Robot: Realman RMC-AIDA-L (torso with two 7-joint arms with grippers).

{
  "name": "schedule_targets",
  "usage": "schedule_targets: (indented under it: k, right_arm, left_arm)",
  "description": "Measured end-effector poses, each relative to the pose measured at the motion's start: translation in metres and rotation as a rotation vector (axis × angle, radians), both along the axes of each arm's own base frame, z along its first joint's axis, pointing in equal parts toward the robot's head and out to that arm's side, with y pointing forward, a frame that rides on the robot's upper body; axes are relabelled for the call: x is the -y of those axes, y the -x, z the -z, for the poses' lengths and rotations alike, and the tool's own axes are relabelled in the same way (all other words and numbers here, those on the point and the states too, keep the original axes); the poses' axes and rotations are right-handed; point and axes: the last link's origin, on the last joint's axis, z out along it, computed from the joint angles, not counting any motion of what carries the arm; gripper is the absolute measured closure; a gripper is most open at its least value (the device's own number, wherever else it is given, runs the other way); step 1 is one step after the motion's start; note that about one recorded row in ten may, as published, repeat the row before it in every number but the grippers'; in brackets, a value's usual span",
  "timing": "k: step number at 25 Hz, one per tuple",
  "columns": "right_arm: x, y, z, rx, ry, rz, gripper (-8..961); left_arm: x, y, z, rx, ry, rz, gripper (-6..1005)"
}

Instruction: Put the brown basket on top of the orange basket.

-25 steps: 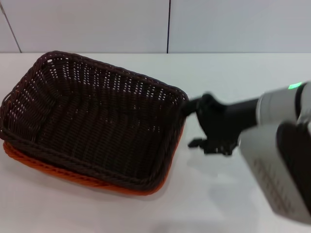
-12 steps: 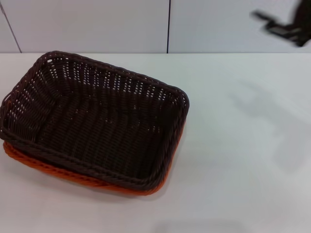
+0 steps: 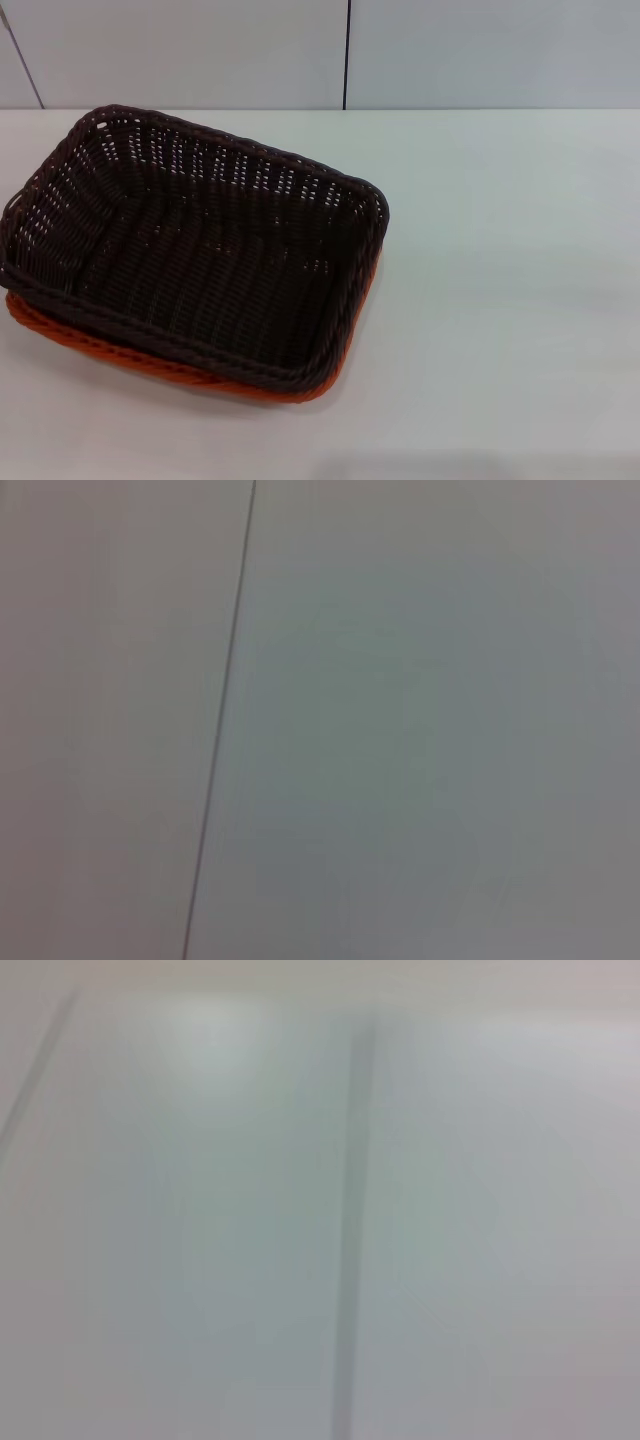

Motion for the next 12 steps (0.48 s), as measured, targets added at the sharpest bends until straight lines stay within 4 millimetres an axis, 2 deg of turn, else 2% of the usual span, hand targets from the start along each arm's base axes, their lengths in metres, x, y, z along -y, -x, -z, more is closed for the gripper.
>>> schedule_targets:
  k: [1, 5, 12]
  right_arm:
    - [0.000, 0.000, 0.000, 0.000, 0.000, 0.000, 325]
    - [0.035, -0.037, 0.012, -0.174, -0.254, 0.083, 325]
    - [0.044, -0.055, 0.020, -0.205, -0.316, 0.224, 313]
  left_arm:
    - [0.000, 0.000, 0.000, 0.000, 0.000, 0.000, 198]
    - [-0.001, 0.000, -0.003, -0.004, -0.019, -0.007, 198]
    - [-0.001, 0.001, -0.003, -0.006, -0.022, -0.011, 198]
